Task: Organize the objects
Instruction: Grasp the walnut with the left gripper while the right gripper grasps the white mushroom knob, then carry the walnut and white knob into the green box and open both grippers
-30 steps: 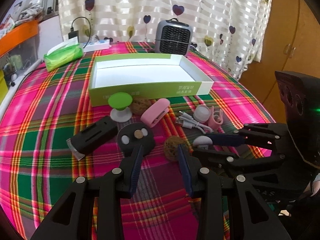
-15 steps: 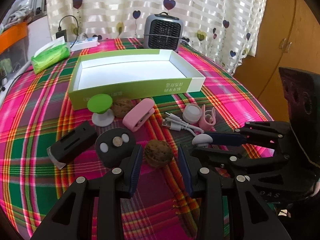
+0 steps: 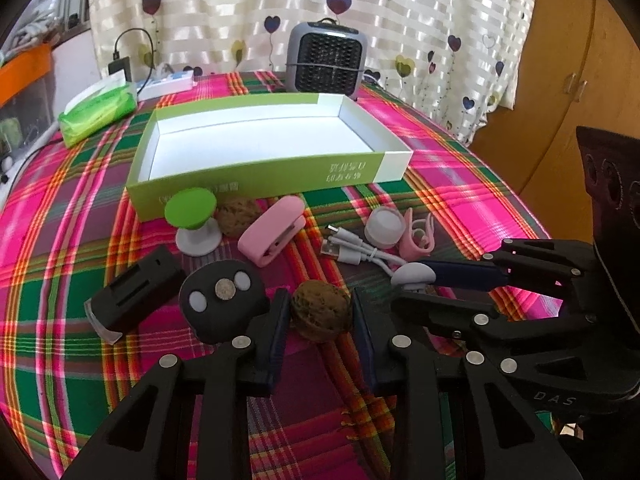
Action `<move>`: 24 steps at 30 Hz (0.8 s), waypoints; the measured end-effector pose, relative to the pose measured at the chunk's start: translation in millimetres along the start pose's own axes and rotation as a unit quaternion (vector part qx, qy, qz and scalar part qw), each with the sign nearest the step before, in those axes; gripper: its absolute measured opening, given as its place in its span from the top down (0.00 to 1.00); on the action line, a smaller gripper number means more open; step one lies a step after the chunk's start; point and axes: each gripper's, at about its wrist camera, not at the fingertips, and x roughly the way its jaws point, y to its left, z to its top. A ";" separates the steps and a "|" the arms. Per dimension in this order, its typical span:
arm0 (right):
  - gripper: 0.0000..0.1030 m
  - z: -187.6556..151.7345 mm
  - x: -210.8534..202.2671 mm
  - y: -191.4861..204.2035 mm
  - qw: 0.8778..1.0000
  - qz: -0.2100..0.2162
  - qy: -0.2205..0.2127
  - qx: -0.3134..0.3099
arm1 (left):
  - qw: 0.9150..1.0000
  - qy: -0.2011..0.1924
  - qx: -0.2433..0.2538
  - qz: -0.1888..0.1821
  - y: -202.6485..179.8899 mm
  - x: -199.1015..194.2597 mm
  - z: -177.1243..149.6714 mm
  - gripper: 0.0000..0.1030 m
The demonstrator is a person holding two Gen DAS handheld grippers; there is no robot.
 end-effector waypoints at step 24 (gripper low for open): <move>0.71 74.5 3.8 -29.3 0.997 -0.044 -0.051 -0.026 | 0.997 -0.061 0.006 0.047 18.1 -1.0 78.9 0.72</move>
